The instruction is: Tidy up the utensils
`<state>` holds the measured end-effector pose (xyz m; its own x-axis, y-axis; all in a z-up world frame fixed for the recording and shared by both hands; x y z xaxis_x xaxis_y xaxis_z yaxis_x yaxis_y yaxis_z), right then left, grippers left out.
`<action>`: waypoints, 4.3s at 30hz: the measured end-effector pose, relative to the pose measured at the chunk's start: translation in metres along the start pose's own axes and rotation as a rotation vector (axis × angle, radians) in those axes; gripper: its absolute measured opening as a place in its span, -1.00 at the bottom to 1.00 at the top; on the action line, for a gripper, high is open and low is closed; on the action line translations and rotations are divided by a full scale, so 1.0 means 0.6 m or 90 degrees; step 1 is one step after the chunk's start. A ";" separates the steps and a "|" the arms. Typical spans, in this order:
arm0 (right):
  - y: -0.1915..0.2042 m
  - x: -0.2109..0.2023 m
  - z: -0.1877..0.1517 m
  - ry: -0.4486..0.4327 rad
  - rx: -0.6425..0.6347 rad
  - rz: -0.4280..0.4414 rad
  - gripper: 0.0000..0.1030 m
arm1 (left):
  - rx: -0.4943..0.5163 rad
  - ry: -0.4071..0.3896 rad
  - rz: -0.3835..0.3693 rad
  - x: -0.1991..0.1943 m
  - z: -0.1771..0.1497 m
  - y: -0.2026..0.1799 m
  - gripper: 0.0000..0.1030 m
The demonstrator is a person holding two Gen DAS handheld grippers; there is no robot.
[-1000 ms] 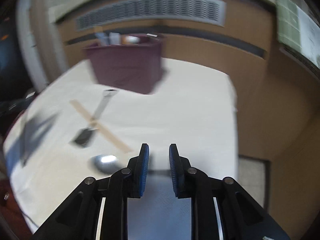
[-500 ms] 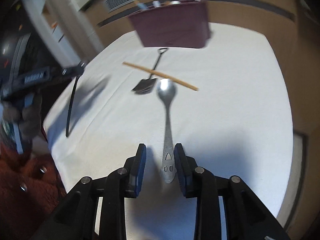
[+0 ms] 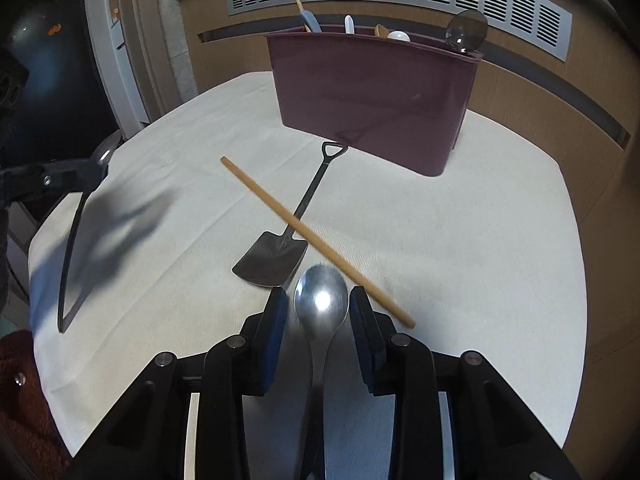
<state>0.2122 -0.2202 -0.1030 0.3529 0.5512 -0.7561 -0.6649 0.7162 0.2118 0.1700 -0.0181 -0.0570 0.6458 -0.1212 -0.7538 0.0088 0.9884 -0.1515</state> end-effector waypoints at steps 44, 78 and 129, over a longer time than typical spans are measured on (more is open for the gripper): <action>0.053 -0.354 0.304 -0.464 -0.055 -0.141 -0.51 | 0.038 -0.372 -0.081 -0.201 0.338 -0.094 -0.44; -0.034 -0.204 0.159 -0.346 0.050 -0.125 -0.51 | -0.222 0.089 0.077 0.084 0.071 0.202 -0.52; -0.037 -0.160 0.075 -0.299 0.106 -0.147 -0.50 | -0.019 0.060 0.245 0.148 0.056 0.130 -0.28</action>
<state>0.2230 -0.2699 -0.0070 0.7588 0.4764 -0.4441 -0.4361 0.8781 0.1968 0.2535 0.0516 -0.1144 0.5249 0.2485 -0.8141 -0.2438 0.9603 0.1359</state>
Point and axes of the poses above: each gripper's, at about its wrist camera, not at the fingertips, and x roughly the way its jaws point, y to its left, z to its top, the point moved 2 cm from there along x, roughly the way its jaws point, and after that the axes turned 14 degrees about z, right-handed, at the moved point
